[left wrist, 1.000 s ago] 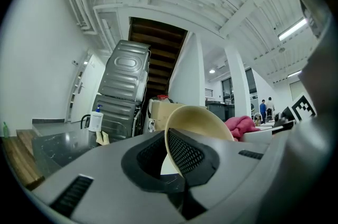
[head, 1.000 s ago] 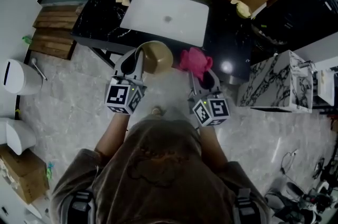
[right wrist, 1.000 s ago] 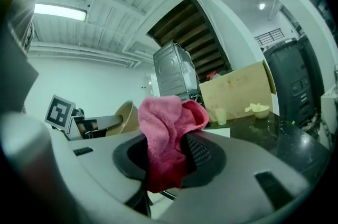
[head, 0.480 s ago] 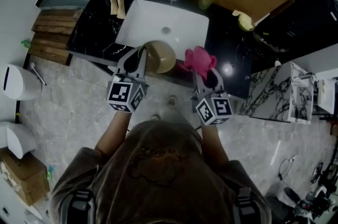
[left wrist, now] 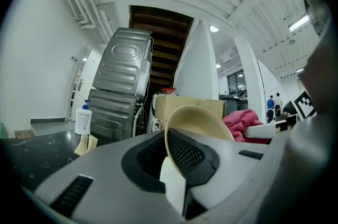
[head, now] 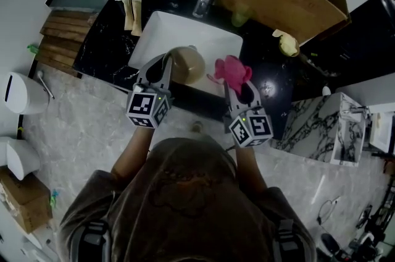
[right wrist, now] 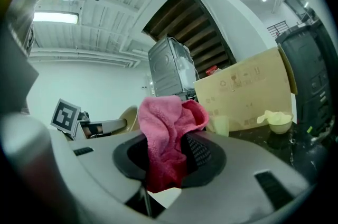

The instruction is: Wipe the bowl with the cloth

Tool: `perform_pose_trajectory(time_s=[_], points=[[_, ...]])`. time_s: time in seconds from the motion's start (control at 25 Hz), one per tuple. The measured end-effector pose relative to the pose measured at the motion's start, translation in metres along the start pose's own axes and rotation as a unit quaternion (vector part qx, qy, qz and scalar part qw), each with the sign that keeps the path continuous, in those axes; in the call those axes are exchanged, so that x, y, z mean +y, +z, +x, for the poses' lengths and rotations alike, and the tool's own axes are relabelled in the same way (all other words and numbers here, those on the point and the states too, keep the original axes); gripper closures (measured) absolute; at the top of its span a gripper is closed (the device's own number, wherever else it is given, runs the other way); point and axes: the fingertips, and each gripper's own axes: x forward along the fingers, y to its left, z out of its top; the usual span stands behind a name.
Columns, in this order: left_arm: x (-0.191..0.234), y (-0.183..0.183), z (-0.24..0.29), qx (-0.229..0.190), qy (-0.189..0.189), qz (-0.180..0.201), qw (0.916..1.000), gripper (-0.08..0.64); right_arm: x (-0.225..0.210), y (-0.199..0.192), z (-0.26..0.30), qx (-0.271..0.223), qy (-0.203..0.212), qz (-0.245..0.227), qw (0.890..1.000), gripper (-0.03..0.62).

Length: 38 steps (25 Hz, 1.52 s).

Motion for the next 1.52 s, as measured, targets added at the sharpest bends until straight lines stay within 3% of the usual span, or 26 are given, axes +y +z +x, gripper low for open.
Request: perform_pose_trajectory(time_s=[0.16, 0.44, 0.84, 1.16, 1.52], points=[[-0.001, -0.01, 0.018, 0.019, 0.011, -0.002, 0.9998, 0.543, -0.016, 0.0, 0.01, 0.012, 0.015, 0.006, 1.0, 0.476], [0.003, -0.013, 0.043, 0.033, -0.004, 0.011, 0.9994, 0.543, -0.032, 0.005, 0.036, 0.015, 0.021, 0.007, 1.0, 0.477], [0.008, -0.018, 0.067, 0.058, -0.067, 0.04, 0.9953, 0.543, -0.035, 0.017, 0.077, 0.014, 0.043, 0.002, 0.999, 0.477], [-0.001, -0.031, 0.082, 0.079, -0.125, 0.067, 0.9868, 0.543, -0.022, 0.023, 0.12, 0.02, 0.082, -0.007, 0.996, 0.477], [-0.01, -0.034, 0.102, 0.092, -0.155, 0.113, 0.9772, 0.542, -0.003, 0.044, 0.152, 0.018, 0.132, -0.037, 0.99, 0.476]])
